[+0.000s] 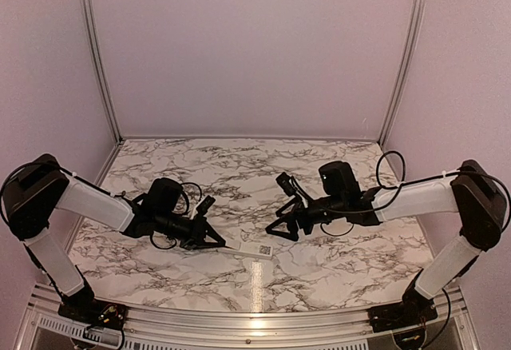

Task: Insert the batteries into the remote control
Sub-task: Load the battery cover onto the remote control without the battery cover.

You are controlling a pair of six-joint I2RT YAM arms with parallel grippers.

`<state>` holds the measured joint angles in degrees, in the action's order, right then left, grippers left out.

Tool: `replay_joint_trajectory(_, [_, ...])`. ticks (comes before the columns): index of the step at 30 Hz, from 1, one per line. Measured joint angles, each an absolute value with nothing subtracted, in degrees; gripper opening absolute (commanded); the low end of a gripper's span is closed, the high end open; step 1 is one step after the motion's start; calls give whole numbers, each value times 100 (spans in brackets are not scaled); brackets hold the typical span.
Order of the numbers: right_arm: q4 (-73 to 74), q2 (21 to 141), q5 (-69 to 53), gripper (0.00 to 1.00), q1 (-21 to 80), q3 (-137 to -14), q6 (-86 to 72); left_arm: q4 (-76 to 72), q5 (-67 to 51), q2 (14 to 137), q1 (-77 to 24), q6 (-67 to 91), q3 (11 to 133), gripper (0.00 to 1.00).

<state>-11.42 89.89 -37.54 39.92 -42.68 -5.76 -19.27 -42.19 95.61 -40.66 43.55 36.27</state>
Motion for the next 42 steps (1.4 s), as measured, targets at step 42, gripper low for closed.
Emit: replay_joint_trajectory(42, [-733,9369,-2895,81,4849,-4821,1210,-1094,-4654,9898,-3900,3979,4248,0])
